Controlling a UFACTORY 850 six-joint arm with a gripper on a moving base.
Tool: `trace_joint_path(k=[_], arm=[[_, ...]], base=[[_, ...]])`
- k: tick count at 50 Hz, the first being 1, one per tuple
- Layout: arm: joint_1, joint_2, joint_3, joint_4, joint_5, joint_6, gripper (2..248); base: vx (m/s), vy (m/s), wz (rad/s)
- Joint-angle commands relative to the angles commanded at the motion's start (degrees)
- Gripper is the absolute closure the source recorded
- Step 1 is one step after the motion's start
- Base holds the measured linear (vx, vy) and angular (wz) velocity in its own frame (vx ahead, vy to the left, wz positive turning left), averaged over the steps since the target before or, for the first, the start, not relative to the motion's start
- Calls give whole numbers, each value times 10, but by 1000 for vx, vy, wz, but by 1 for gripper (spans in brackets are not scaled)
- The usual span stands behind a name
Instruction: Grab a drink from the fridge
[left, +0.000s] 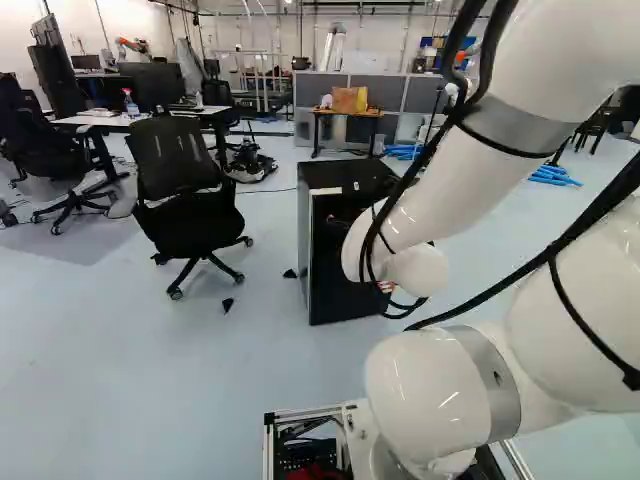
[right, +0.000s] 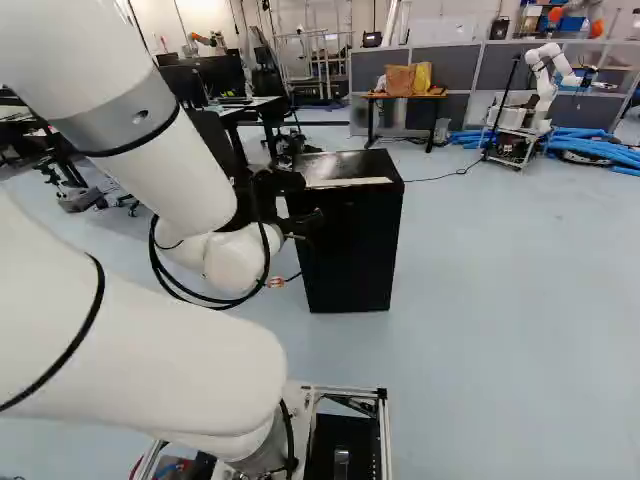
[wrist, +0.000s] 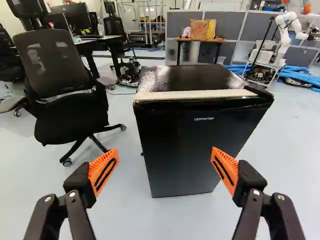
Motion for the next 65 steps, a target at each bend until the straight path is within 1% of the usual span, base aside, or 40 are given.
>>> trace_joint_path(k=[25, 44, 65], arm=[[0, 0, 0, 0, 0, 0, 3], [0, 0, 0, 0, 0, 0, 3], [0, 0, 0, 0, 0, 0, 3]], base=[[20, 30, -5], [0, 0, 0], [0, 23, 48]])
